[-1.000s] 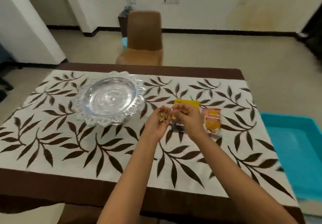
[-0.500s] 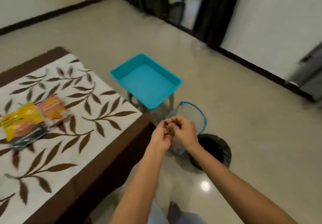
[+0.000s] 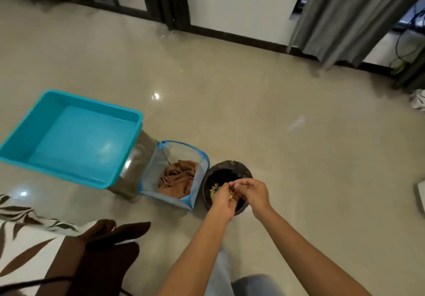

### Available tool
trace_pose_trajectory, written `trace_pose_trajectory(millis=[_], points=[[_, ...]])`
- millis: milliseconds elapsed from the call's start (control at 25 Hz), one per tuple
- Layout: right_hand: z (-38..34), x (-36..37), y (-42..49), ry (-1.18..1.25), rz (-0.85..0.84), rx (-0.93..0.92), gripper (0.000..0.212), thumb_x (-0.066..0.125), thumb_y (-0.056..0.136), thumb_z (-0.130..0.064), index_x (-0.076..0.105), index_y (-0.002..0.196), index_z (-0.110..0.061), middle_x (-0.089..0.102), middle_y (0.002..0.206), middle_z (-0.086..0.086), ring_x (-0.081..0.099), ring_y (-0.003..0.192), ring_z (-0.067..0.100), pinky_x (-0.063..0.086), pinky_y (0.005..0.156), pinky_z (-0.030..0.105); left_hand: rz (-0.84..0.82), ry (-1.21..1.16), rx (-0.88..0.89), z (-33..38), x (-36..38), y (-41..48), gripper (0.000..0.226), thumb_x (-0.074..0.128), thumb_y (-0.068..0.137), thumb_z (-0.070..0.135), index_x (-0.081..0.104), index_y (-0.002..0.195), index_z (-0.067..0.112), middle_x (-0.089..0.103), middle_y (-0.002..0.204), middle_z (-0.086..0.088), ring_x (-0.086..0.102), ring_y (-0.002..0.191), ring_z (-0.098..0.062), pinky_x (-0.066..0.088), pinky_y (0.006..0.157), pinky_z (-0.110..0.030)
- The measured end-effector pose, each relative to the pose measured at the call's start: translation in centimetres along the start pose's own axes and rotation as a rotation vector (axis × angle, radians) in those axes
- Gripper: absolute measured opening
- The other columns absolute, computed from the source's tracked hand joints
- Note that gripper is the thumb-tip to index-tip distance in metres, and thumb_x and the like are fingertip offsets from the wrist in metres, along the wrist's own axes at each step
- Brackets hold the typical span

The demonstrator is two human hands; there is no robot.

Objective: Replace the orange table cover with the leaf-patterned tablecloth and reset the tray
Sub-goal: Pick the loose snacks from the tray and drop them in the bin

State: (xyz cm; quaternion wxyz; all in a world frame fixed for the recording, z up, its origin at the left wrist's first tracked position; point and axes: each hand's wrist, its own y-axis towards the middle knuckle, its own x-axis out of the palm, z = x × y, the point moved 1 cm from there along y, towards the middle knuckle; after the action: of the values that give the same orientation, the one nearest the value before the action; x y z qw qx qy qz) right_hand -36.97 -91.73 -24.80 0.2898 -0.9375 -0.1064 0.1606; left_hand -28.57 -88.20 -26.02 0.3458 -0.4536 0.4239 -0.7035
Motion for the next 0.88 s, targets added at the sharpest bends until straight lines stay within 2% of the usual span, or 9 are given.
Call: trace_pose_trajectory(millis=[160,320,360,440,560,680,760,840,880], points=[[5.1,0.2,7.7,0.098,0.032,0.206,0.017,0.069,0.080,0.005,0.074,0.076,-0.011,0.072,0.073,0.010,0.067,0.074,0.024,0.054,0.066,0.031,0.071,0.066,-0.088,-1.3,0.5,8.6,0.026,0.040,0.100,0.004,0.055,0.078,0.004,0.057,0.078,-0.014,0.055,0.072,-0.021,0.049,0.067,-0.028],[12.1,1.9,14.3,0.249,0.062,0.387,0.011,0.060,0.088,0.006,0.068,0.084,0.000,0.069,0.082,0.019,0.067,0.074,0.025,0.059,0.064,0.026,0.170,0.079,-0.174,-3.0,-1.4,18.1,0.024,0.041,0.101,0.009,0.055,0.083,0.003,0.057,0.079,-0.012,0.054,0.068,-0.019,0.052,0.058,-0.025],[13.5,2.1,15.7,0.297,0.077,0.438,0.011,0.056,0.092,0.005,0.066,0.089,0.004,0.068,0.085,0.021,0.067,0.073,0.025,0.059,0.061,0.023,0.181,0.066,-0.183,-3.2,-1.8,20.0,0.027,0.039,0.103,0.016,0.057,0.090,0.001,0.059,0.087,-0.014,0.056,0.073,-0.021,0.054,0.062,-0.027],[16.2,2.8,18.6,0.354,0.066,0.518,0.017,0.047,0.096,0.001,0.062,0.103,0.007,0.066,0.096,0.023,0.067,0.082,0.026,0.059,0.063,0.023,0.180,0.055,-0.196,-3.9,-2.9,23.8,0.042,0.032,0.104,0.030,0.057,0.115,-0.002,0.060,0.116,-0.019,0.060,0.099,-0.028,0.051,0.088,-0.035],[19.1,3.5,21.0,0.419,-0.030,0.597,0.034,0.040,0.100,-0.005,0.050,0.131,0.006,0.056,0.129,0.023,0.056,0.118,0.031,0.048,0.093,0.033,0.146,-0.020,-0.249,-4.5,-3.3,26.5,0.057,0.032,0.103,0.042,0.038,0.141,0.000,0.042,0.143,-0.023,0.041,0.134,-0.034,0.031,0.113,-0.044],[20.0,3.4,22.2,0.414,-0.110,0.611,0.041,0.040,0.101,-0.013,0.043,0.140,-0.002,0.044,0.145,0.015,0.040,0.135,0.027,0.034,0.108,0.036,0.186,0.003,-0.263,-4.5,-3.2,27.4,0.072,0.030,0.099,0.054,0.021,0.150,0.004,0.021,0.156,-0.020,0.019,0.145,-0.029,0.015,0.119,-0.044],[19.5,3.5,22.0,0.329,-0.137,0.517,0.041,0.040,0.102,-0.020,0.044,0.141,-0.009,0.046,0.142,0.006,0.043,0.133,0.021,0.035,0.107,0.029,0.167,0.060,-0.311,-4.9,-3.5,27.9,0.085,0.027,0.093,0.066,0.013,0.153,0.007,0.012,0.159,-0.018,0.012,0.147,-0.030,0.010,0.119,-0.047],[19.5,3.8,21.1,0.208,-0.160,0.412,0.039,0.038,0.103,-0.029,0.045,0.140,-0.018,0.048,0.135,-0.005,0.050,0.118,0.005,0.039,0.094,0.016,0.119,0.128,-0.379,-5.2,-3.4,28.1,0.092,0.023,0.088,0.075,0.016,0.152,0.010,0.018,0.157,-0.019,0.019,0.144,-0.036,0.015,0.116,-0.054],[20.2,4.3,20.8,0.144,-0.226,0.372,0.040,0.033,0.105,-0.032,0.042,0.142,-0.022,0.044,0.139,-0.009,0.046,0.120,0.001,0.036,0.096,0.013,0.095,0.140,-0.375,-5.0,-3.1,28.0,0.091,0.022,0.088,0.076,0.023,0.151,0.010,0.027,0.154,-0.019,0.027,0.140,-0.038,0.021,0.113,-0.053]])
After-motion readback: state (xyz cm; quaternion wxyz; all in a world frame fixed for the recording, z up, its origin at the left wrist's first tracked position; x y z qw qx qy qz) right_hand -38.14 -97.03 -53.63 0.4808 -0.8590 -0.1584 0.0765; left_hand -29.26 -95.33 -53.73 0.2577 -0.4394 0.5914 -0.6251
